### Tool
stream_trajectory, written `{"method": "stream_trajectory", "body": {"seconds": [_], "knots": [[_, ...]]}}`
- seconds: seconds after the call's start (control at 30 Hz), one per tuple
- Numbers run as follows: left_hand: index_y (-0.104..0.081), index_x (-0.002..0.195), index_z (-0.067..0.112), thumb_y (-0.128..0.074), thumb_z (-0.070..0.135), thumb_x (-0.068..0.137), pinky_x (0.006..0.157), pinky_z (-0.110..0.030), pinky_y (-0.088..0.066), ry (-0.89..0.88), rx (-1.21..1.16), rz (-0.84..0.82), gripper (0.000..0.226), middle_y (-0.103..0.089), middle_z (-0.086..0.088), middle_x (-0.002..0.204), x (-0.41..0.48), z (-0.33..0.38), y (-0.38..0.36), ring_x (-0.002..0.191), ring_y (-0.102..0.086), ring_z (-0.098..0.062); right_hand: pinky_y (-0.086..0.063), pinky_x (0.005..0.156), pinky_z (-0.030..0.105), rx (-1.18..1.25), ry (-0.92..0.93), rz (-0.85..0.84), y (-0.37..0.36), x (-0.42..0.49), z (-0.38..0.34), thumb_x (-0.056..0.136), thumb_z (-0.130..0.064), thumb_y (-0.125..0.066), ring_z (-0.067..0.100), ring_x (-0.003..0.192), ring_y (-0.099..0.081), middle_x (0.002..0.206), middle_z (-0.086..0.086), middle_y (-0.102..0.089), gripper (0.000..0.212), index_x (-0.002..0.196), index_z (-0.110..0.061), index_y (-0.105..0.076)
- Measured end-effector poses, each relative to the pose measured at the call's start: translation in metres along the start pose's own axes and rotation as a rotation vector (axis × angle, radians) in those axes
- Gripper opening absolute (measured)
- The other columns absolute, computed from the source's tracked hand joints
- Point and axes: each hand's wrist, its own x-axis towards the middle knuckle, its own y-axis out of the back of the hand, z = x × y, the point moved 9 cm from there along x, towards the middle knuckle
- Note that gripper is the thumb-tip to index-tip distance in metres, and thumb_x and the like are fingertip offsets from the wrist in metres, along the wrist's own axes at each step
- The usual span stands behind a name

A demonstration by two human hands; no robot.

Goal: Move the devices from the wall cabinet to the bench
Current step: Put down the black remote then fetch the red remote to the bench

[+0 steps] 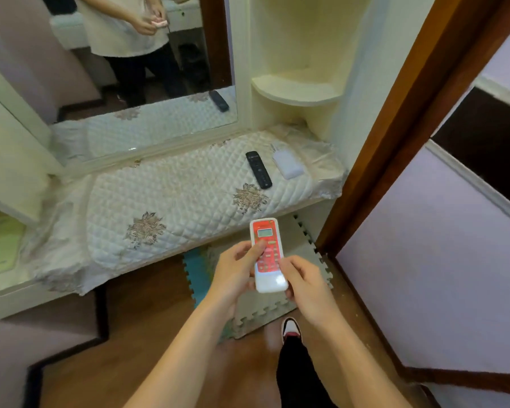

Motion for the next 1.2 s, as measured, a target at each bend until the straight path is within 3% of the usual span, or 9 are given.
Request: {"method": "stream_trajectory", "body": {"seconds": [0.1,0.23,0.37,0.47,0.7,0.87,1.03,1.13,1.2], "knots": [[-0.076,0.105,0.016,-0.067,0.038,0.094,0.064,-0.030,-0.057,-0.001,-0.045,0.072,0.026,-0.080,-0.006,0.100,0.044,0.026,-0.021,0.089,-0.076,-0.022,-0.032,0.046,0.018,0.005,0.005,-0.082,0.028,0.060,-0.015,0.102,-0.026,-0.050,0.006,0.049,-0.040,0.056,-0.007,-0.050,0.026,0.091,-0.011,-0.068],[-0.074,0.107,0.013,-0.068,0.037,0.094,0.070,-0.033,-0.061,0.004,-0.093,0.153,0.028,-0.080,-0.007,0.100,0.094,0.055,-0.048,0.092,-0.077,-0.024,-0.034,0.047,0.015,-0.036,-0.012,-0.149,0.059,0.129,-0.032,0.102,-0.025,-0.048,0.001,0.049,-0.045,0.055,-0.016,-0.060,0.025,0.095,-0.014,-0.069],[-0.071,0.106,0.009,-0.065,0.034,0.096,0.061,-0.027,-0.060,0.034,-0.159,0.267,0.027,-0.080,-0.008,0.098,0.130,0.067,-0.054,0.083,-0.077,-0.020,-0.032,0.046,0.014,-0.050,-0.009,-0.196,0.070,0.180,-0.042,0.103,-0.023,-0.048,0.000,0.046,-0.045,0.050,-0.017,-0.057,0.025,0.087,-0.019,-0.067],[-0.070,0.106,0.009,-0.062,0.033,0.099,0.060,-0.029,-0.059,0.043,-0.169,0.319,0.026,-0.079,-0.010,0.098,0.147,0.071,-0.048,0.079,-0.076,-0.020,-0.031,0.045,0.015,-0.028,-0.007,-0.238,0.065,0.205,-0.043,0.102,-0.021,-0.048,0.001,0.046,-0.041,0.048,-0.014,-0.055,0.025,0.087,-0.018,-0.068],[-0.071,0.109,0.008,-0.056,0.028,0.103,0.072,-0.042,-0.063,0.099,-0.165,0.381,0.025,-0.079,-0.011,0.100,0.177,0.059,-0.015,0.089,-0.077,-0.028,-0.033,0.047,0.019,-0.027,-0.063,-0.325,0.037,0.243,-0.020,0.101,-0.024,-0.050,0.009,0.052,-0.042,0.055,-0.009,-0.056,0.022,0.097,-0.014,-0.069],[-0.072,0.106,0.009,-0.060,0.027,0.101,0.075,-0.047,-0.062,0.100,-0.116,0.415,0.022,-0.078,-0.013,0.100,0.200,0.052,0.014,0.092,-0.076,-0.033,-0.037,0.052,0.013,-0.061,-0.131,-0.353,0.011,0.264,-0.003,0.102,-0.021,-0.049,-0.003,0.058,-0.054,0.069,-0.014,-0.066,0.022,0.099,-0.019,-0.070],[-0.070,0.107,0.004,-0.065,0.023,0.098,0.058,-0.028,-0.059,0.140,-0.115,0.456,0.022,-0.077,-0.014,0.101,0.236,0.038,0.047,0.085,-0.077,-0.027,-0.038,0.056,0.015,-0.149,-0.141,-0.346,-0.019,0.294,0.016,0.103,-0.021,-0.047,-0.004,0.060,-0.057,0.072,-0.015,-0.066,0.022,0.100,-0.028,-0.067],[-0.068,0.110,0.005,-0.062,0.022,0.100,0.058,-0.023,-0.058,0.164,-0.079,0.465,0.021,-0.076,-0.011,0.103,0.264,0.027,0.065,0.085,-0.076,-0.022,-0.038,0.054,0.016,-0.247,-0.160,-0.360,-0.036,0.318,0.033,0.104,-0.024,-0.043,-0.004,0.053,-0.053,0.070,-0.011,-0.059,0.021,0.105,-0.021,-0.064],[-0.069,0.111,0.007,-0.061,0.023,0.100,0.065,-0.027,-0.061,0.172,-0.059,0.466,0.021,-0.075,-0.011,0.104,0.287,0.019,0.076,0.088,-0.075,-0.023,-0.038,0.052,0.013,-0.308,-0.166,-0.355,-0.046,0.335,0.041,0.105,-0.025,-0.041,-0.003,0.053,-0.054,0.072,-0.010,-0.058,0.024,0.110,-0.017,-0.062]]}}
